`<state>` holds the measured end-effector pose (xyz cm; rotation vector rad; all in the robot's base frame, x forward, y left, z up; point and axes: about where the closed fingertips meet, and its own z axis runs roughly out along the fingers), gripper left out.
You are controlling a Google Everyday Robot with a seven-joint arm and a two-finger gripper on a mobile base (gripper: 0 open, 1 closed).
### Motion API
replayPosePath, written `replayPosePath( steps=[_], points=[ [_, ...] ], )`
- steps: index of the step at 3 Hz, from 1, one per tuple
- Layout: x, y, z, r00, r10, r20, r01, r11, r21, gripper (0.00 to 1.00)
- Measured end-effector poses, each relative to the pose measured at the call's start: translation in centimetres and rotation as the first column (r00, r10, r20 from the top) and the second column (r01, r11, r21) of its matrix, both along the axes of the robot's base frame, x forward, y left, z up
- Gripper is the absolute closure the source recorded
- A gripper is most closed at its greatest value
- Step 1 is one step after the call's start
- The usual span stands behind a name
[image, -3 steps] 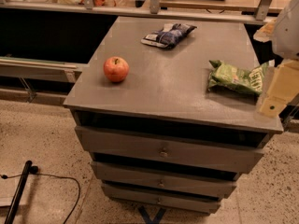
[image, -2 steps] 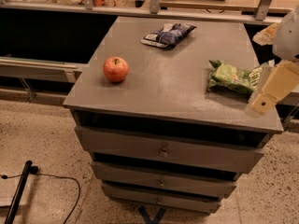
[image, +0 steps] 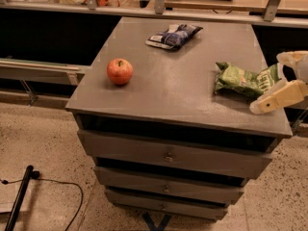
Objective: Move green jalapeno chip bag near apple
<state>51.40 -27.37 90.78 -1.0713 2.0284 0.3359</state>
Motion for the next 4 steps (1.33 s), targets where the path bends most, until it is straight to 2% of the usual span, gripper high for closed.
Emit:
replayPosePath(
  steps=[1, 2, 3, 4],
  points=[
    [3.0, -2.7, -1.0, 0.9902, -0.117, 0.076, 0.109, 0.989, 0.104, 0.00],
    [5.6, -3.8, -2.1, 0.9829, -0.158, 0.095, 0.144, 0.980, 0.139, 0.00],
    [7.5, -3.7, -3.7, 0.9879, -0.134, 0.078, 0.125, 0.986, 0.109, 0.00],
    [8.4, -3.4, -5.3, 0.9945, -0.092, 0.049, 0.089, 0.994, 0.057, 0.00]
  ],
)
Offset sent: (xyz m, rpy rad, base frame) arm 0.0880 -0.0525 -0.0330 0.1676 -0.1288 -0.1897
